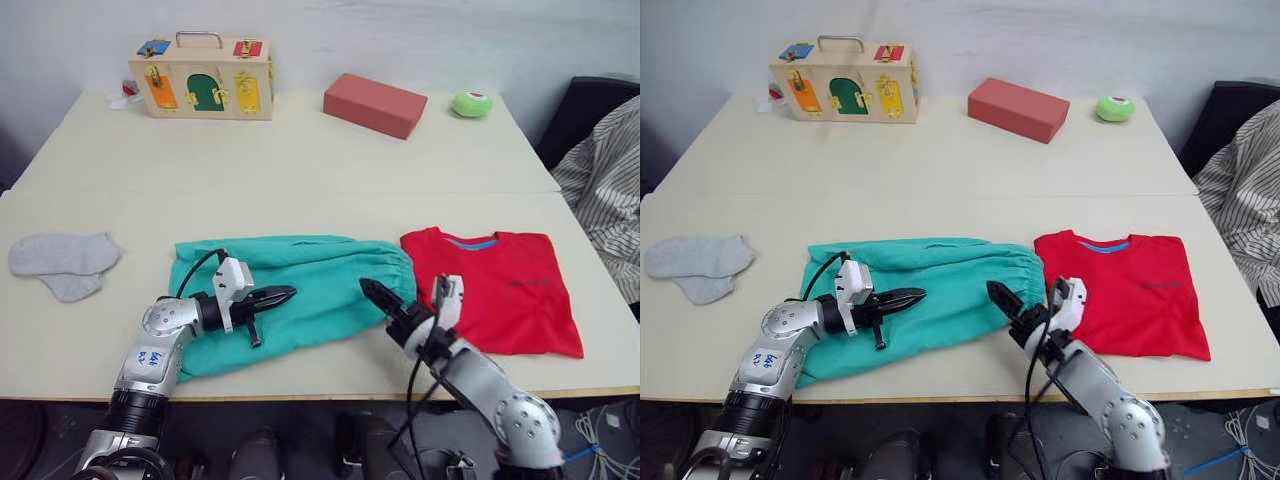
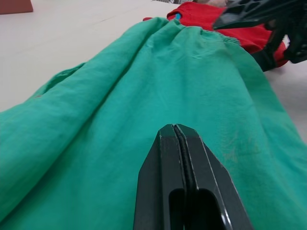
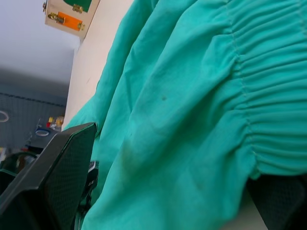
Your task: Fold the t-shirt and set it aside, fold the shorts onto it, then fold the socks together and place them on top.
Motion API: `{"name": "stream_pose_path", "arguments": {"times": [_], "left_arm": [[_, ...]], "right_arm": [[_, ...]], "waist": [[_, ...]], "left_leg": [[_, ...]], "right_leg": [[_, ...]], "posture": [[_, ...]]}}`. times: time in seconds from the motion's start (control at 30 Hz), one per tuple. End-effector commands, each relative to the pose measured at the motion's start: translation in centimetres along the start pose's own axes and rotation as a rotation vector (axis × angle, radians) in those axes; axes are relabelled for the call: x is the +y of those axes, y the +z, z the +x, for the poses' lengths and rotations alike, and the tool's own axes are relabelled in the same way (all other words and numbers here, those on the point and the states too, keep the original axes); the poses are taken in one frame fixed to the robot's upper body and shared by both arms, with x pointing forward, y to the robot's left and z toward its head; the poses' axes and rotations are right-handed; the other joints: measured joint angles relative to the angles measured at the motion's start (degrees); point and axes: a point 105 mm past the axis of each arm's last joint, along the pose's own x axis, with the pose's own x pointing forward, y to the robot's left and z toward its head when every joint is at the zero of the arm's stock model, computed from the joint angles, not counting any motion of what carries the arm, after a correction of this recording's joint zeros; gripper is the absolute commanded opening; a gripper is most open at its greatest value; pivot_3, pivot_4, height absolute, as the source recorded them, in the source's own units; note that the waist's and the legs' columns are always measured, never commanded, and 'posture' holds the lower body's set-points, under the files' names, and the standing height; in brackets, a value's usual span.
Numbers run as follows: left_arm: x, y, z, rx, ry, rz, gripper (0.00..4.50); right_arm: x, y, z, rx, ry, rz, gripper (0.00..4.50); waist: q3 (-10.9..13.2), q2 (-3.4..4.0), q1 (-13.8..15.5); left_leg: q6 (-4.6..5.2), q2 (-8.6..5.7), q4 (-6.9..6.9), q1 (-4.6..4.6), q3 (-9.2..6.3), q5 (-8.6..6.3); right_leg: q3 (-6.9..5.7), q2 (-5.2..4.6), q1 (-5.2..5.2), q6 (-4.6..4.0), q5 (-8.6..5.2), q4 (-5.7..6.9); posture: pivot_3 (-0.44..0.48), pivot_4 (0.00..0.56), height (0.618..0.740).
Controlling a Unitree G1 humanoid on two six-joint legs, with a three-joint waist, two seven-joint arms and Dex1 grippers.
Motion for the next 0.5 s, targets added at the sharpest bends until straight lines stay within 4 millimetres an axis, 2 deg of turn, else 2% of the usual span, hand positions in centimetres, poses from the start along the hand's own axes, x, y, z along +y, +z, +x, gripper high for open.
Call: {"name": "stream_pose_path", "arguments": {"times": [0.03, 0.27, 0.4, 0.43, 0.5], "left_arm": [[0.0, 0.2, -0.1, -0.009, -0.003, 0.006, 0.0], [-0.1, -0.8, -0.8, 0.012, 0.009, -0.016, 0.0], [-0.2, -1.2, -1.3, 0.015, 0.036, -0.021, 0.0], [-0.1, -1.2, -1.4, 0.008, 0.049, -0.024, 0.0], [0.0, -1.0, -1.7, -0.004, 0.075, -0.026, 0.0]], "right_arm": [[-3.7, -1.6, 1.2, 0.056, -0.147, -0.023, 3.91], [-3.7, -0.3, 2.6, -0.012, -0.133, -0.138, 1.43], [-2.4, 2.0, 2.5, -0.157, -0.068, -0.25, 0.22], [-1.8, 2.6, 2.3, -0.197, -0.037, -0.29, 0.03], [0.1, 4.2, 1.8, -0.3, 0.049, -0.388, 0.03]], "waist": [[-0.05, -0.04, -0.06], [-0.14, -0.08, -0.14], [-0.26, -0.04, 0.04], [-0.26, -0.04, 0.19], [-0.15, 0.14, 0.37]], "left_leg": [[0.0, 0.01, 0.0, 0.02, 0.0, 0.0], [-0.04, 0.02, -0.01, 0.02, 0.0, 0.02], [-0.03, 0.0, -0.01, 0.02, 0.0, 0.01], [-0.02, 0.0, -0.01, 0.01, 0.0, 0.01], [0.05, -0.07, 0.0, -0.07, -0.03, 0.04]], "right_leg": [[0.0, 0.0, 0.01, -0.01, 0.0, 0.01], [0.0, -0.01, -0.01, -0.05, 0.02, 0.02], [-0.01, -0.07, 0.0, -0.05, 0.02, 0.01], [-0.02, -0.09, -0.01, -0.05, 0.02, 0.0], [-0.08, -0.21, -0.03, -0.03, 0.03, -0.03]], "posture": [[0.0, 0.15, 0.74], [0.0, 0.15, 0.74], [0.0, 0.15, 0.74], [0.0, 0.15, 0.74], [0.0, 0.15, 0.74]]}}
